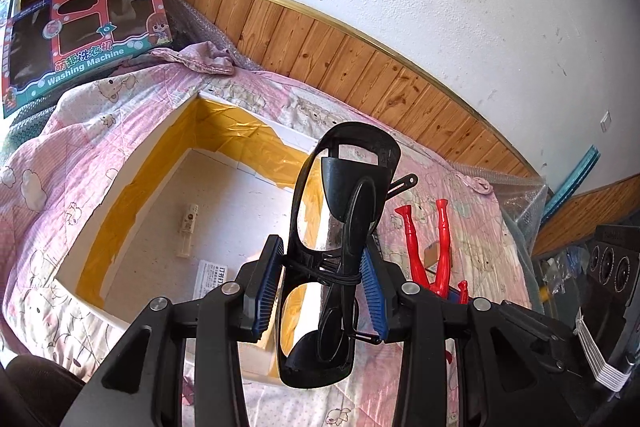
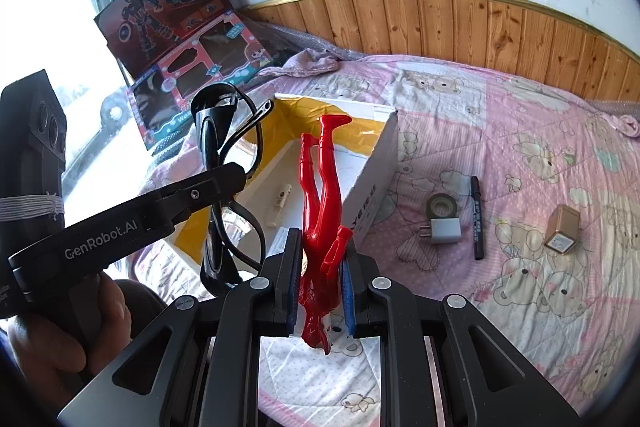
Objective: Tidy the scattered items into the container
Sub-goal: 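Carry the glasses and red figure over the white box with both tools, then open both tools to drop the glasses and red figure into the box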
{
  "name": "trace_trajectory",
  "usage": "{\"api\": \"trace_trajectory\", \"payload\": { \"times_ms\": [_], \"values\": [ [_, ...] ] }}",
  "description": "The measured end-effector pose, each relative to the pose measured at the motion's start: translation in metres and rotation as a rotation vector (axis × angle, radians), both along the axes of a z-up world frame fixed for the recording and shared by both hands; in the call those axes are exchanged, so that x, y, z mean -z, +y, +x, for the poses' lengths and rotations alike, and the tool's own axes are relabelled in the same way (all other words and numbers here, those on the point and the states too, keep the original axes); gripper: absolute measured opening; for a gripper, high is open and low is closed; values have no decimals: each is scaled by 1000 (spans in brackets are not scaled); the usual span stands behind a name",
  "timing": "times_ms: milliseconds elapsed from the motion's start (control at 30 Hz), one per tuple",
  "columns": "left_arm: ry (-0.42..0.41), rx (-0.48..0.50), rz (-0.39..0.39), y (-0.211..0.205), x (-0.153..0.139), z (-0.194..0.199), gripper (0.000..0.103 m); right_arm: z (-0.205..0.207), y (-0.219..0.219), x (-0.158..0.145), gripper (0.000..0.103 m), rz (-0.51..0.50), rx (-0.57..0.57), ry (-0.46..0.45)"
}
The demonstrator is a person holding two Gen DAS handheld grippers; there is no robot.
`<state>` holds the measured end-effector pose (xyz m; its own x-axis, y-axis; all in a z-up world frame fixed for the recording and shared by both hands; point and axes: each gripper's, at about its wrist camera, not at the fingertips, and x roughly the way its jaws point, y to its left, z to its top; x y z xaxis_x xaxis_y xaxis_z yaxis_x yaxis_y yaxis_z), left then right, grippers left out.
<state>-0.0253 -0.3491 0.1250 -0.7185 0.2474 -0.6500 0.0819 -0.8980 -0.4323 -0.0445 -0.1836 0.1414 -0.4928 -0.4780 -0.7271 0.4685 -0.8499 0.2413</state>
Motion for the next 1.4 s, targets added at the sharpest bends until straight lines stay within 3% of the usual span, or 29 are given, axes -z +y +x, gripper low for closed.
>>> {"api": "trace_trajectory", "payload": {
  "times_ms": [667,1400],
  "values": [
    [13,-74,-35,-50,-2,-28,40,-42,-45,0,18,-12,-41,-20],
    [-105,-59,-100,-69,37,-90,40,-108,-78,40,18,25,-35,-107]
  ]
}}
